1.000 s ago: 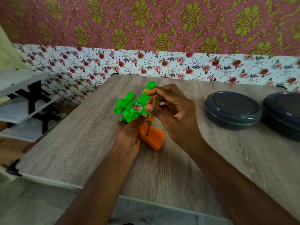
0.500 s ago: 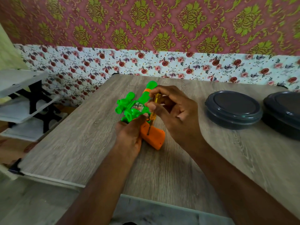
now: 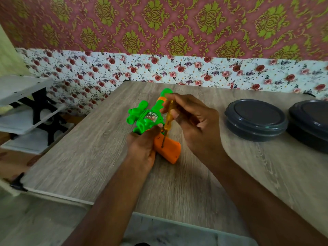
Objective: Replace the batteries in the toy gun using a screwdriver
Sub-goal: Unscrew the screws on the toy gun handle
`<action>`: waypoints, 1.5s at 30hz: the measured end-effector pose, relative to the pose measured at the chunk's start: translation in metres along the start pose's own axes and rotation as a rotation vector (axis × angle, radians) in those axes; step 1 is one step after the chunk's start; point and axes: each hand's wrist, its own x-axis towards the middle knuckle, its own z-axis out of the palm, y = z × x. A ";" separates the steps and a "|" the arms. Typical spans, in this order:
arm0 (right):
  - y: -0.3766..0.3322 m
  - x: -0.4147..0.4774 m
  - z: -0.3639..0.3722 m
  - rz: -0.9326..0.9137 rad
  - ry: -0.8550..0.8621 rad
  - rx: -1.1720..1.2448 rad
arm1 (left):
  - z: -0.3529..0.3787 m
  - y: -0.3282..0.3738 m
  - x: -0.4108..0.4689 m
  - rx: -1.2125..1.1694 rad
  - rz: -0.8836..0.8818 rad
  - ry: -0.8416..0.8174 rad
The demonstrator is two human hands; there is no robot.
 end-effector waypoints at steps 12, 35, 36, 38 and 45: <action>-0.003 0.000 -0.001 0.018 0.005 0.041 | 0.000 0.000 0.000 -0.002 -0.010 0.000; -0.006 0.004 -0.005 -0.001 0.019 0.009 | 0.001 0.002 -0.006 -0.014 0.002 -0.025; -0.006 0.004 -0.005 -0.006 0.024 -0.011 | 0.001 0.002 -0.005 -0.015 0.003 -0.024; -0.005 0.005 -0.005 -0.025 0.005 -0.033 | 0.000 0.001 -0.004 -0.019 0.003 -0.020; -0.006 0.002 -0.004 -0.008 -0.012 0.007 | 0.000 0.002 -0.004 0.010 -0.007 -0.007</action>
